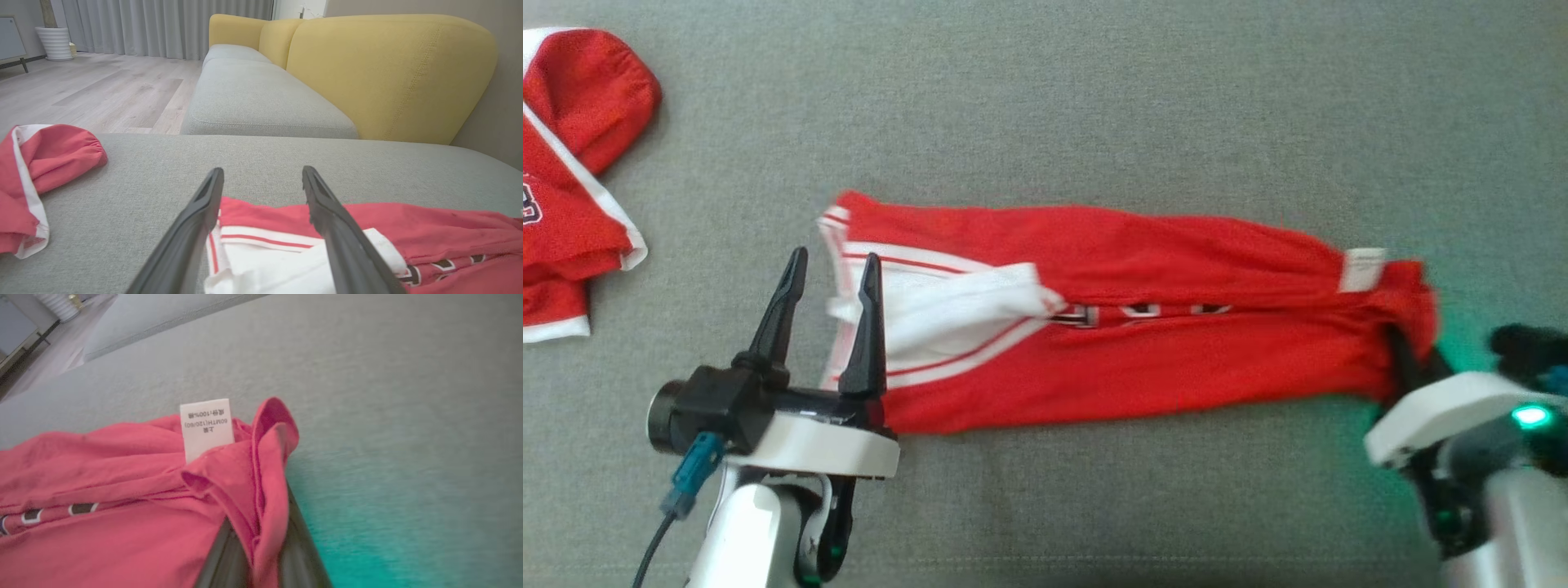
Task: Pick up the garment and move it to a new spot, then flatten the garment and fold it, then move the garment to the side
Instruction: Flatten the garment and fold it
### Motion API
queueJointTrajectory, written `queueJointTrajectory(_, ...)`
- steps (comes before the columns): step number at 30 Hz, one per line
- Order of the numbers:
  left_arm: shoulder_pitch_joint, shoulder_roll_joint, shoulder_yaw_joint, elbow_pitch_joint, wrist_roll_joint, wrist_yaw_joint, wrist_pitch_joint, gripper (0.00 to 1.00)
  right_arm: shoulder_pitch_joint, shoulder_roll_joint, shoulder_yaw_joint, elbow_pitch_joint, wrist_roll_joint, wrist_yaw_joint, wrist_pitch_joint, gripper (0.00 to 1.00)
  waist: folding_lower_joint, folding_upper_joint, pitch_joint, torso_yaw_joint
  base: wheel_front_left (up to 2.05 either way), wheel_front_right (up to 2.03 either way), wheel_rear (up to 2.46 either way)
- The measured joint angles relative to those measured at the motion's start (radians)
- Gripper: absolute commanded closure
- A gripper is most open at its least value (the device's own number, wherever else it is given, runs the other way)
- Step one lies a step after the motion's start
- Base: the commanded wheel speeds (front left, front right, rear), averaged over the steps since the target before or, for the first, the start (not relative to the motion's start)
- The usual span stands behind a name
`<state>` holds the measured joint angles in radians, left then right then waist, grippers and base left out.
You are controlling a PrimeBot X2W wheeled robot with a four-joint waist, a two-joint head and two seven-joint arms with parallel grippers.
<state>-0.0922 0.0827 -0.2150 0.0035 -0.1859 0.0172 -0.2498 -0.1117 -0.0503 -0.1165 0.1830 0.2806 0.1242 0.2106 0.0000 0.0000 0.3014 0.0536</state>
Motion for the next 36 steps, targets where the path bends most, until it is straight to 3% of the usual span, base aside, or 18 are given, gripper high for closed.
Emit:
queueJointTrajectory(8,0.0,-0.012,0.004,0.0,0.007,-0.001,0.0,0.0,-0.002,-0.081,-0.213,-0.022,0.016,0.0,0.035,1.0,0.0,0.0,-0.007,0.0,0.0,0.0,0.0)
queueJointTrajectory(12,0.0,-0.019,0.011,0.0,0.007,-0.002,0.0,0.0,-0.004,-0.091,-0.23,-0.071,0.019,0.0,0.059,1.0,0.0,0.0,-0.014,-0.003,0.0,0.0,0.0)
queueJointTrajectory(19,0.004,-0.021,0.029,0.001,0.009,-0.01,0.0,0.0,-0.062,-0.032,-0.004,-0.294,0.096,0.0,0.162,1.0,0.0,0.0,-0.039,-0.018,0.0,0.0,0.0)
queueJointTrajectory(23,0.004,-0.023,0.028,0.003,0.009,-0.014,0.0,0.0,-0.069,-0.018,0.121,-0.326,0.137,0.0,0.182,1.0,0.0,0.0,-0.046,-0.015,0.0,0.0,0.0)
queueJointTrajectory(27,0.004,-0.025,0.02,0.008,0.008,-0.018,0.0,0.0,-0.069,-0.01,0.302,-0.274,0.202,0.0,0.177,1.0,0.0,0.0,-0.047,0.005,0.0,0.0,0.0)
queueJointTrajectory(31,0.004,-0.026,0.011,0.012,0.008,-0.018,0.0,0.0,-0.073,-0.01,0.463,-0.163,0.3,0.0,0.095,1.0,0.0,0.0,-0.04,0.03,0.0,0.0,0.0)
queueJointTrajectory(36,0.003,-0.028,0.006,0.015,0.008,-0.019,0.0,0.0,-0.142,-0.011,0.593,-0.017,0.323,0.0,-0.008,1.0,0.0,0.0,-0.024,0.054,0.0,0.0,0.0)
